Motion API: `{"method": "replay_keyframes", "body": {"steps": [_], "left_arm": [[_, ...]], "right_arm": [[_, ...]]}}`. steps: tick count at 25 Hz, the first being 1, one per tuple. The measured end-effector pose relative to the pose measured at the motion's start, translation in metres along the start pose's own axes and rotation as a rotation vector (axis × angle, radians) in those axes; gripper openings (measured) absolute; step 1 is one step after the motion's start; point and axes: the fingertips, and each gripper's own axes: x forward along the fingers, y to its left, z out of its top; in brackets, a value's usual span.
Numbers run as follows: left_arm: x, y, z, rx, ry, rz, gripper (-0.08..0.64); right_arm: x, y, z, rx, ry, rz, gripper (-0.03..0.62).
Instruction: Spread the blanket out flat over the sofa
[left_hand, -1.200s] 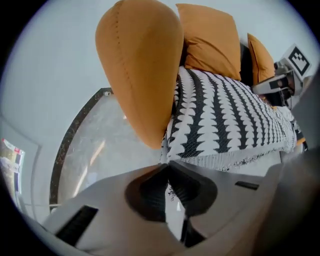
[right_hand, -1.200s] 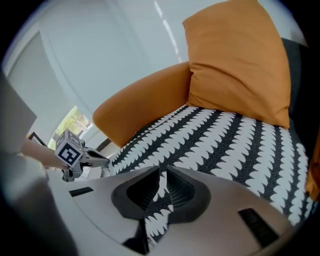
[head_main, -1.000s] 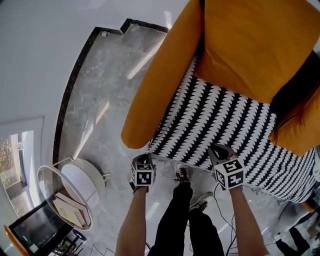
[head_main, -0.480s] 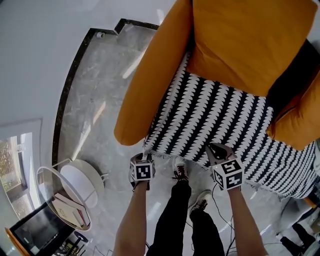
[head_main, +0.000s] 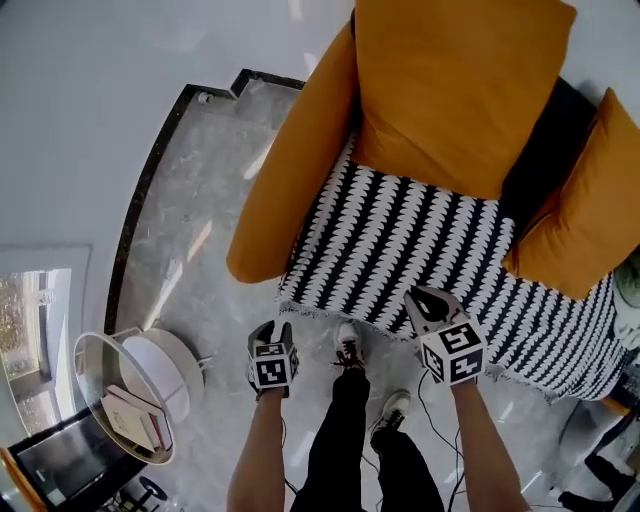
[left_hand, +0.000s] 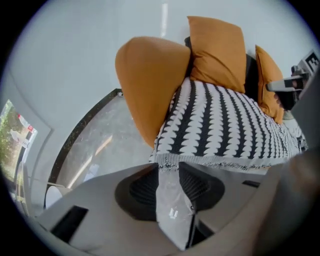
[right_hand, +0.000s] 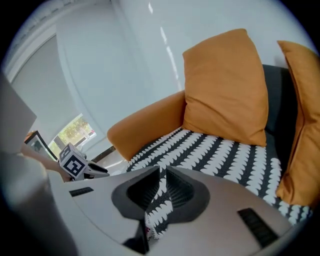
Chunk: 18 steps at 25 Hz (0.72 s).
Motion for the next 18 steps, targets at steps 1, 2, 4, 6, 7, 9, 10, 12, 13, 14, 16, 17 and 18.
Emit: {"method": "replay_keyframes", "body": {"steps": [1, 2, 4, 6, 7, 9, 10, 12, 13, 14, 16, 17, 18], "left_arm": [[-0.011, -0.006, 0.008, 0.005, -0.027, -0.006, 0.152], [-0.022, -0.012, 0.017, 0.011, -0.056, -0.012, 0.152], [-0.044, -0.023, 0.034, 0.025, -0.112, -0.025, 0.152], [-0.065, -0.032, 0.052, 0.037, -0.172, -0.036, 0.152], [-0.075, -0.036, 0.063, 0.043, -0.204, -0.039, 0.150], [-0.095, -0.045, 0.081, 0.054, -0.264, -0.042, 0.135], [-0.106, -0.050, 0.088, 0.059, -0.288, -0.043, 0.122], [-0.131, -0.062, 0.098, 0.071, -0.330, -0.050, 0.107], [-0.146, -0.068, 0.101, 0.078, -0.349, -0.055, 0.100], [-0.160, -0.074, 0.104, 0.086, -0.367, -0.060, 0.091], [-0.189, -0.085, 0.113, 0.102, -0.408, -0.071, 0.076], [-0.203, -0.090, 0.119, 0.111, -0.432, -0.075, 0.066], [-0.216, -0.095, 0.127, 0.122, -0.459, -0.080, 0.061]], "right_arm": [[-0.012, 0.002, 0.007, -0.007, -0.017, -0.005, 0.023], [-0.024, 0.003, 0.013, -0.015, -0.033, -0.009, 0.023], [-0.047, 0.007, 0.024, -0.034, -0.065, -0.021, 0.023], [-0.068, 0.009, 0.034, -0.051, -0.098, -0.034, 0.023], [-0.077, 0.009, 0.039, -0.057, -0.114, -0.040, 0.023], [-0.095, 0.008, 0.046, -0.063, -0.142, -0.051, 0.023], [-0.104, 0.008, 0.048, -0.063, -0.153, -0.057, 0.023], [-0.125, 0.009, 0.051, -0.061, -0.166, -0.071, 0.023], [-0.136, 0.012, 0.052, -0.058, -0.172, -0.076, 0.023], [-0.147, 0.017, 0.054, -0.056, -0.178, -0.079, 0.021], [-0.168, 0.024, 0.062, -0.058, -0.196, -0.086, 0.020], [-0.178, 0.027, 0.068, -0.063, -0.210, -0.091, 0.009], [-0.187, 0.030, 0.076, -0.071, -0.228, -0.096, 0.002]]}}
